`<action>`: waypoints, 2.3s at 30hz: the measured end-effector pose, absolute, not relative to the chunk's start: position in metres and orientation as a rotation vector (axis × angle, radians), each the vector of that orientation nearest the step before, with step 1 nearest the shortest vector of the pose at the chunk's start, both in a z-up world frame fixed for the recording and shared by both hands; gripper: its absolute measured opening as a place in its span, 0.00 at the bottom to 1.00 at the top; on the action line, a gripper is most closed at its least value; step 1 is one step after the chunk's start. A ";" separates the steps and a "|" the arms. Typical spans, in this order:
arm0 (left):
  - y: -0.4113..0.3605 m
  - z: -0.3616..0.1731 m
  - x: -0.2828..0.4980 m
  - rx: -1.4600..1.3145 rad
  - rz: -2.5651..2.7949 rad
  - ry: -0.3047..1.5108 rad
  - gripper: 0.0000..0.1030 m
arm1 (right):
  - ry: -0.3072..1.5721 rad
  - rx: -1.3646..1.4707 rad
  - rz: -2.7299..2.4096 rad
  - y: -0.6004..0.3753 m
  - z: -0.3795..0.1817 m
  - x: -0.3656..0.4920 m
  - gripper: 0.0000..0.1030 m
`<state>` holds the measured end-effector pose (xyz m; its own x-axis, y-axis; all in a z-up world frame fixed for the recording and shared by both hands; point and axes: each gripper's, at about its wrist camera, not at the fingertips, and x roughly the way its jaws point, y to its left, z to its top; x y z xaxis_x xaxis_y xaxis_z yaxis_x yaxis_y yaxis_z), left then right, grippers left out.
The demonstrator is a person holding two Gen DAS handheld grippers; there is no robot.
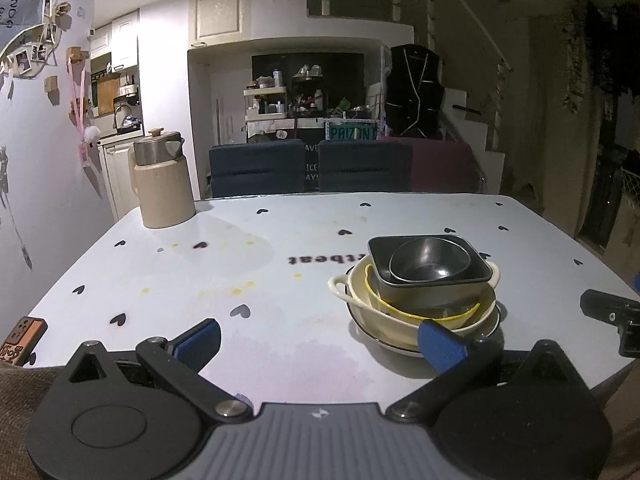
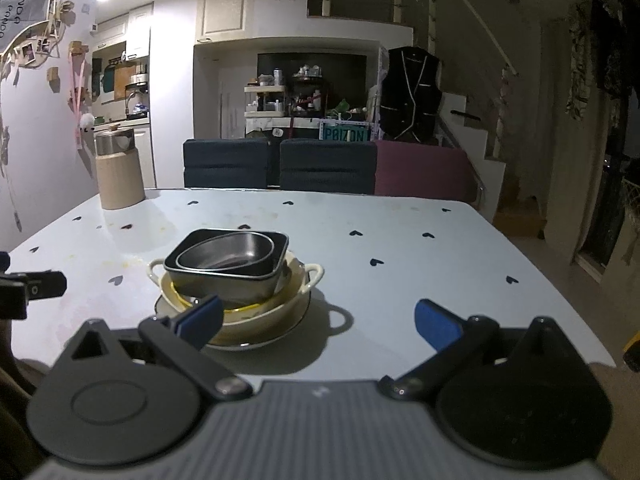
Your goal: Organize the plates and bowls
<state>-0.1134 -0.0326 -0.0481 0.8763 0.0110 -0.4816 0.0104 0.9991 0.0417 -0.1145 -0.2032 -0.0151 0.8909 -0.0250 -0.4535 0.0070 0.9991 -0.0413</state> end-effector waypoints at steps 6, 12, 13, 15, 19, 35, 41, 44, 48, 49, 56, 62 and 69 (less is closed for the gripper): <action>-0.033 -0.049 -0.113 0.038 -0.003 0.507 1.00 | 0.474 -0.053 -0.009 -0.200 -0.016 -0.114 1.00; -0.032 -0.049 -0.112 0.034 -0.004 0.509 1.00 | 0.475 -0.057 -0.002 -0.202 -0.016 -0.112 1.00; -0.033 -0.050 -0.112 0.034 -0.004 0.508 1.00 | 0.476 -0.057 -0.001 -0.202 -0.016 -0.113 1.00; -0.032 -0.049 -0.112 0.034 -0.005 0.509 1.00 | 0.477 -0.059 0.000 -0.202 -0.016 -0.111 1.00; -0.033 -0.050 -0.112 0.035 -0.006 0.509 1.00 | 0.476 -0.059 -0.001 -0.202 -0.018 -0.113 1.00; -0.033 -0.050 -0.111 0.035 -0.005 0.509 1.00 | 0.474 -0.060 -0.002 -0.202 -0.018 -0.113 1.00; -0.033 -0.050 -0.111 0.036 -0.005 0.510 1.00 | 0.473 -0.060 -0.003 -0.202 -0.019 -0.113 1.00; -0.033 -0.050 -0.111 0.036 -0.005 0.509 1.00 | 0.473 -0.060 -0.002 -0.202 -0.019 -0.113 1.00; -0.033 -0.050 -0.111 0.036 -0.004 0.510 1.00 | 0.473 -0.060 -0.003 -0.202 -0.019 -0.113 1.00; -0.033 -0.050 -0.111 0.036 -0.004 0.510 1.00 | 0.473 -0.060 -0.003 -0.202 -0.019 -0.113 1.00; -0.033 -0.050 -0.111 0.036 -0.004 0.511 1.00 | 0.473 -0.061 -0.004 -0.202 -0.019 -0.113 1.00; -0.033 -0.049 -0.111 0.036 -0.003 0.511 1.00 | 0.472 -0.061 -0.004 -0.202 -0.019 -0.113 1.00; -0.033 -0.050 -0.111 0.036 -0.003 0.512 1.00 | 0.472 -0.061 -0.004 -0.202 -0.019 -0.113 1.00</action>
<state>-0.1111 -0.0326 -0.0501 0.8718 0.0061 -0.4898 0.0119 0.9994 0.0337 -0.1130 -0.2019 -0.0193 0.8907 -0.0184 -0.4541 -0.0101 0.9981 -0.0601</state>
